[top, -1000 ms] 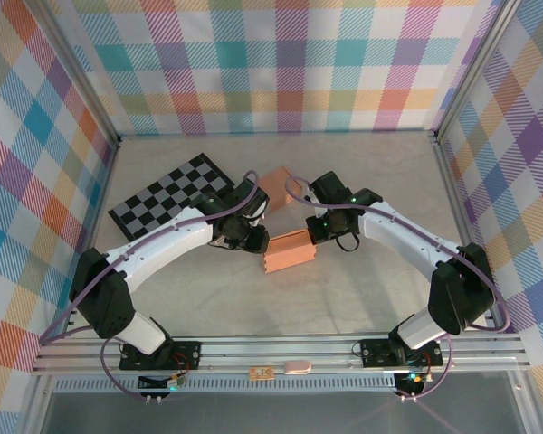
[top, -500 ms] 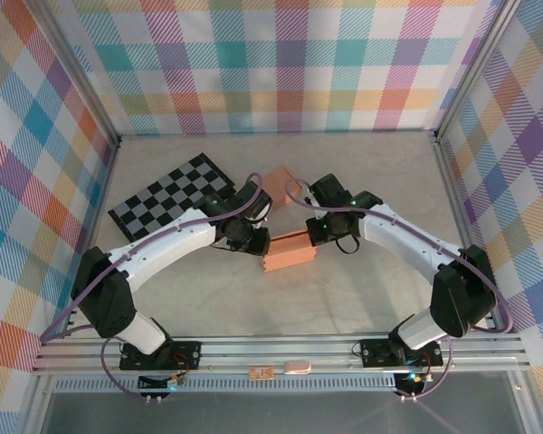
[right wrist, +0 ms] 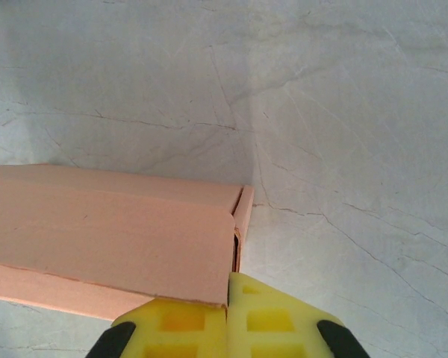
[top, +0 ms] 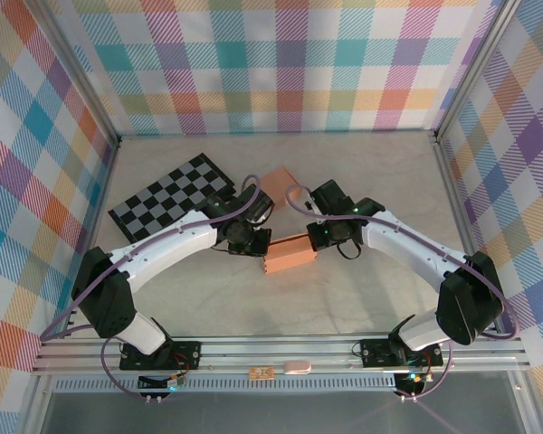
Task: Fold the paper box
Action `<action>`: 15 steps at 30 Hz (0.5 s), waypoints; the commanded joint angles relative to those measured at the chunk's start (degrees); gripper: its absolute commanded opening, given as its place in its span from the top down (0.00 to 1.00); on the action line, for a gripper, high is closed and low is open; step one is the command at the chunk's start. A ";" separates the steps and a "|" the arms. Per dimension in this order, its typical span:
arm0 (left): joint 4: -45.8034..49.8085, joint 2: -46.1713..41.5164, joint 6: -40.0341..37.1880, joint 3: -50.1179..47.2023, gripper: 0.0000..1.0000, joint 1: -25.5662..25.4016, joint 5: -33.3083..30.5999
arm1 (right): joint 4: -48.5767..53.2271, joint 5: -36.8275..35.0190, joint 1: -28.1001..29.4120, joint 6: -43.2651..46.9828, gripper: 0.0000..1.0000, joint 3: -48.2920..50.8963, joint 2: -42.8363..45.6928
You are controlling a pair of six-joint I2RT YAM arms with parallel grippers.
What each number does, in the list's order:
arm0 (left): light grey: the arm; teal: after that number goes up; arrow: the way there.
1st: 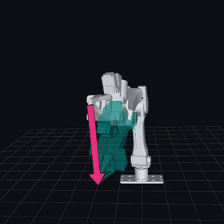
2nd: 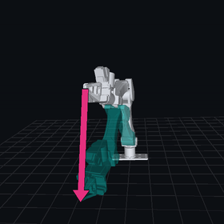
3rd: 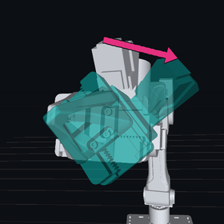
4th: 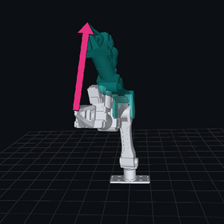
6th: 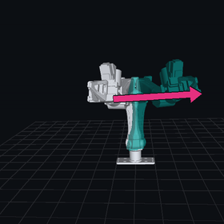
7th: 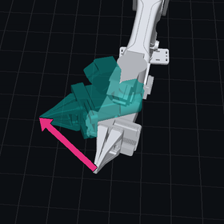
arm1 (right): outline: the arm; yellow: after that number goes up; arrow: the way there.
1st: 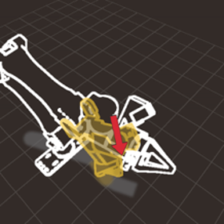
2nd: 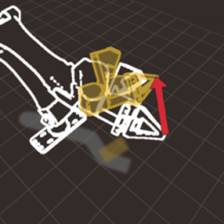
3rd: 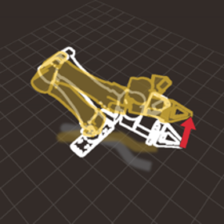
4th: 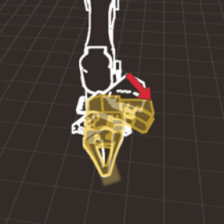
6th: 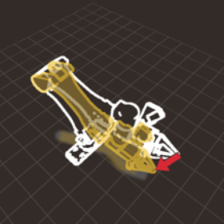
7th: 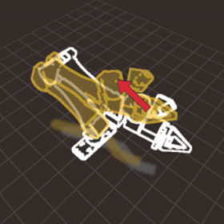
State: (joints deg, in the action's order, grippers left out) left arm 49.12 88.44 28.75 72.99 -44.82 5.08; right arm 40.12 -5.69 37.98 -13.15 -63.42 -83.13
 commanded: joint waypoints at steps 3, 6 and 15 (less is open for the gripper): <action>-0.59 -0.20 4.52 -0.51 0.93 -0.78 1.90 | 2.51 -0.54 0.92 -1.22 1.00 1.30 -0.29; -0.60 -0.37 6.30 -0.78 0.94 -0.88 2.37 | 2.43 -0.90 1.12 -1.47 1.00 1.49 0.07; 0.34 0.38 9.11 1.37 0.95 -0.80 3.44 | 2.38 -1.07 1.42 -1.95 1.00 2.60 0.85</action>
State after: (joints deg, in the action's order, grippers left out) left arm 49.01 88.44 35.86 73.03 -44.86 6.52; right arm 39.46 -7.09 38.72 -14.20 -62.54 -82.43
